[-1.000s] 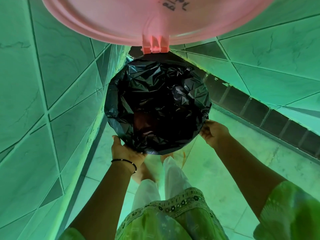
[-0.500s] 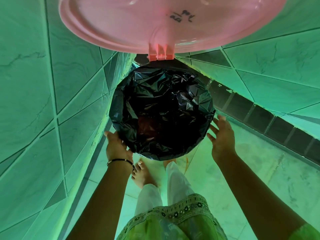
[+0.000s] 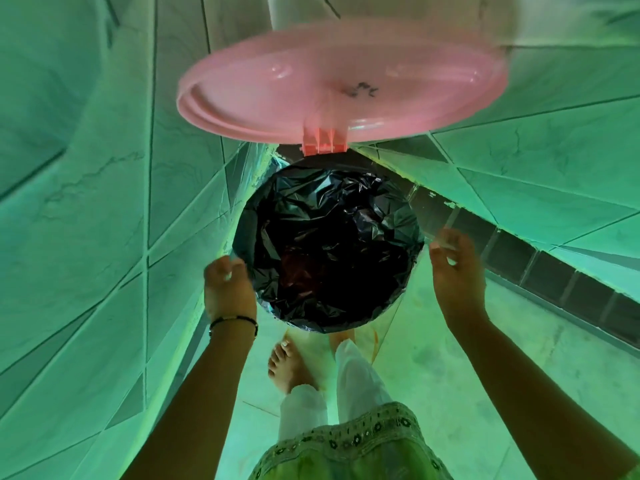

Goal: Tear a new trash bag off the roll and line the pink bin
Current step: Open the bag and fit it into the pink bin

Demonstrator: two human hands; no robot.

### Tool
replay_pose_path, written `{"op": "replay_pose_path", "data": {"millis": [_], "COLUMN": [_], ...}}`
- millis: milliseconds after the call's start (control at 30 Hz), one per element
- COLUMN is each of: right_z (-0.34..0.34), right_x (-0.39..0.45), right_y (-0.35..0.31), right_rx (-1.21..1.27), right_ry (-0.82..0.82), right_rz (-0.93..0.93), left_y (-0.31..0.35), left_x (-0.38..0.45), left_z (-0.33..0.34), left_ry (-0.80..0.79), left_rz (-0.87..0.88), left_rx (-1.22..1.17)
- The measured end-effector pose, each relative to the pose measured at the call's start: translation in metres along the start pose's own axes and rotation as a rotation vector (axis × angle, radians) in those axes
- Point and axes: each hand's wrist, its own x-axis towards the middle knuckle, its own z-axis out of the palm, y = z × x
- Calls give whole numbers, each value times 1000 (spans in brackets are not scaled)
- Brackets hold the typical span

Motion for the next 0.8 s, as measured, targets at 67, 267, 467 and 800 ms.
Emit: {"op": "replay_pose_path", "data": {"millis": [67,267,467,800], "right_z": [-17,-52,-55,-26], "right_x": [-5,4,19,-48], "right_y": [-24,-140,-158,-13], "right_rx": [7,57,-106,-644], "right_ry": [118,366,177,-274], "right_rz": [-225,-898,-969,-1155], "left_y": [20,128,141,2], "left_x": [-18,-62,-54,-23], "left_z": [-4,-10,-29,-37], "left_ry": [80,175,154,-236], "left_rz": [322,1154,1288,1529], "left_rx": [44,160,218,992]}}
